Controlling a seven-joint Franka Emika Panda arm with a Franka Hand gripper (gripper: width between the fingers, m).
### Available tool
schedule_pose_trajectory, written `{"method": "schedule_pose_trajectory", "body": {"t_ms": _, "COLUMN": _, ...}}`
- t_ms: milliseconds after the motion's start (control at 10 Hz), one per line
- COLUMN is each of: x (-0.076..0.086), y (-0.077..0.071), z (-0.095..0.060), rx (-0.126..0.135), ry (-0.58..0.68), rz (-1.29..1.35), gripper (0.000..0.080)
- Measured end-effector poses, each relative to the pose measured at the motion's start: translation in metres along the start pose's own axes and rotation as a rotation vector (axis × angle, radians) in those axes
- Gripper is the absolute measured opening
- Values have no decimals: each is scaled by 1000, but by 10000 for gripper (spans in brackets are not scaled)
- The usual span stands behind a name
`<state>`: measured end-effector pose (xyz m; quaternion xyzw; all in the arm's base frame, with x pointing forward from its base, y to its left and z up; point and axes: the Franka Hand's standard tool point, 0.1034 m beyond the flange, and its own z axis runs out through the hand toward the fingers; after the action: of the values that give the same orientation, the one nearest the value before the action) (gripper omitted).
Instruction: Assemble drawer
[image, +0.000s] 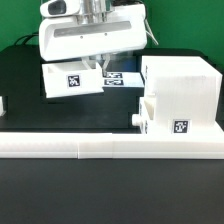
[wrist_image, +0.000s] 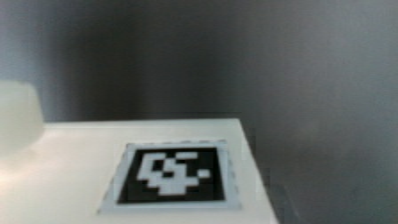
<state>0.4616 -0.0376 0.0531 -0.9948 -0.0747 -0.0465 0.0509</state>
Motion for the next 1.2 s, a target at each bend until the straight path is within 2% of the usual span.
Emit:
{"method": "schedule_pose_trajectory", "body": {"t_ms": 300, "x": 6, "y": 2, "z": 5, "rx": -16, "ry": 20, "rz": -287, "gripper": 42}}
{"method": "schedule_pose_trajectory", "body": {"t_ms": 400, "x": 16, "y": 0, "z": 5, "rx": -20, "ry": 22, "rz": -413, "gripper": 42}}
{"method": "schedule_pose_trajectory", "body": {"t_ms": 700, "x": 54, "y": -6, "z": 2, "rx": -12, "ry": -13, "rz": -674, "gripper": 42}}
{"method": "schedule_pose_trajectory", "body": {"t_ms": 800, "x": 60, "y": -6, "z": 1, "rx": 2, "ry": -34, "rz": -727, "gripper": 42}}
{"method": "schedule_pose_trajectory", "body": {"t_ms": 1200, "x": 59, "y": -3, "z": 3, "rx": 7, "ry": -36, "rz": -980, "gripper": 42}}
